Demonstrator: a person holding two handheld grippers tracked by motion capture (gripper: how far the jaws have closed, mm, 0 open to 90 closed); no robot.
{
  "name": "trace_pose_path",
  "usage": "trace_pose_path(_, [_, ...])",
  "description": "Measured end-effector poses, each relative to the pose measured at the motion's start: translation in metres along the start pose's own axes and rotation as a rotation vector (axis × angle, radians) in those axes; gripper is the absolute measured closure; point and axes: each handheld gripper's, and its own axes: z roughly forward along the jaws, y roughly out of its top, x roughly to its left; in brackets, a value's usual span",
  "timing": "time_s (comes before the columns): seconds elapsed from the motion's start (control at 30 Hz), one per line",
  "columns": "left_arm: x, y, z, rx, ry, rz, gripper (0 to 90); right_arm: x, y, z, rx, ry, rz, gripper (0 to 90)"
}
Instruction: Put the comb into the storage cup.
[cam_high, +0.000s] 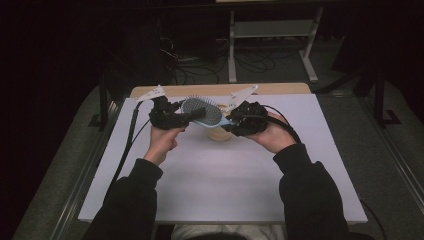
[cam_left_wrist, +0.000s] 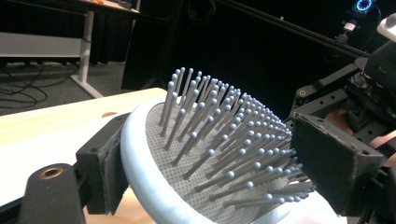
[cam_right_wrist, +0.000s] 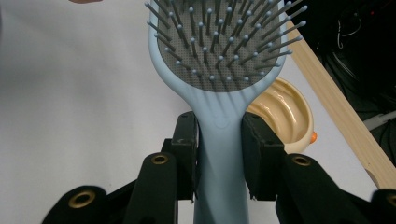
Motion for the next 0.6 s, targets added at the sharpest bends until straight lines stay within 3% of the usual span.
trace_pose_path(0.13, [0.000, 0.002, -0.002, -0.026, -0.011, -0.001, 26.7, 0.000, -0.001, 0.004, 0.016, -0.005, -0.003, 66.7])
trace_pose_path(0.17, [0.000, 0.003, -0.003, -0.035, -0.019, 0.003, 34.4, 0.001, -0.002, 0.007, 0.023, -0.010, -0.006, 66.6])
trace_pose_path(0.3, [0.000, 0.004, -0.004, -0.047, -0.032, -0.006, 41.1, 0.001, -0.004, 0.010, 0.030, -0.015, -0.004, 66.3])
trace_pose_path(0.5, [0.004, 0.004, -0.003, -0.061, -0.079, -0.066, 51.2, 0.003, -0.004, 0.015, 0.051, -0.031, -0.013, 66.3])
trace_pose_path(0.6, [0.003, 0.006, -0.002, -0.041, -0.088, -0.060, 55.1, 0.003, -0.006, 0.017, 0.058, -0.031, -0.013, 66.3])
